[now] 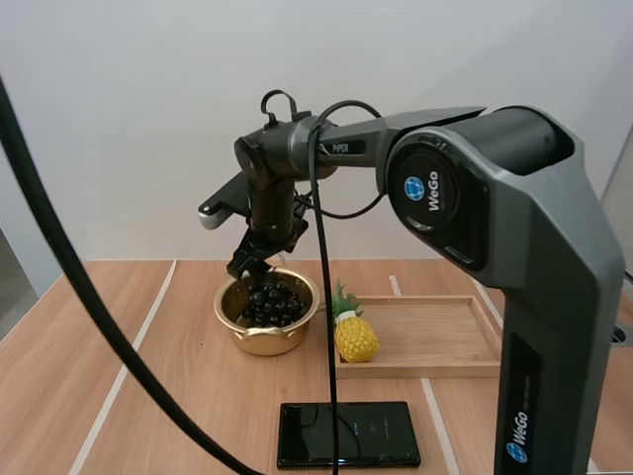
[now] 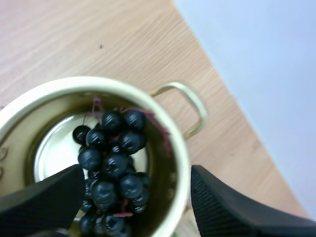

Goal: Open the pot, put the grape inside, and close it

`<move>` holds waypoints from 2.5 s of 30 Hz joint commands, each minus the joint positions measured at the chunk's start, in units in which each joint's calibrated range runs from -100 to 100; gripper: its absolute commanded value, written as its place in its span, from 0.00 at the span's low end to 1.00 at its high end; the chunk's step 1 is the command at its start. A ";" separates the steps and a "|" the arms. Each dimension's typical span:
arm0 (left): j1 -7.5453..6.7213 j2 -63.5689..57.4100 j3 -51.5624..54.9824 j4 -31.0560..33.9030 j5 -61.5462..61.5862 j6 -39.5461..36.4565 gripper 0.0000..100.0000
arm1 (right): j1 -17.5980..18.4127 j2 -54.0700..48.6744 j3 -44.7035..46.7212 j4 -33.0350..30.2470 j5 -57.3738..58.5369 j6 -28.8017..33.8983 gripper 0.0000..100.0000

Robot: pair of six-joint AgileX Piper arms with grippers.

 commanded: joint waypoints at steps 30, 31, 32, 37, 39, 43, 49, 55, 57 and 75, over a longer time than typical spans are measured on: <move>0.10 3.15 0.39 0.84 2.44 -0.24 0.00 | -16.49 -29.26 -17.34 -3.10 -5.59 13.12 1.00; 0.10 3.77 0.39 0.84 3.61 -0.24 0.00 | -16.93 -30.06 -17.34 -3.10 -5.59 13.49 1.00; 0.10 4.21 0.39 0.84 4.34 -0.24 0.00 | -17.35 -30.89 -17.34 -3.10 -5.38 13.90 1.00; 0.10 6.96 0.39 0.84 9.03 -0.24 0.00 | -18.85 -34.71 -17.34 -3.10 -3.50 15.15 1.00; 0.10 8.09 0.39 0.84 11.04 -0.37 0.00 | -19.11 -36.29 -17.34 -3.10 -2.35 15.63 1.00; 0.10 10.87 0.39 0.39 11.04 -0.62 0.00 | -19.11 -38.69 -17.34 -3.36 2.92 17.79 0.40; 0.10 15.52 0.39 -3.81 11.04 -1.65 0.00 | -19.11 -41.75 -17.34 -4.13 11.46 18.74 0.00; 0.10 17.18 6.36 -6.38 11.04 -2.85 0.00 | -19.11 -45.09 -17.34 -5.68 15.15 19.07 0.00; 0.10 17.18 9.83 -7.68 11.04 -2.75 0.00 | -19.11 -46.10 -17.34 -6.13 16.10 19.06 0.00; 0.10 17.18 43.02 -14.45 11.04 0.20 0.00 | -19.11 -50.49 -17.21 -6.26 20.57 19.06 0.00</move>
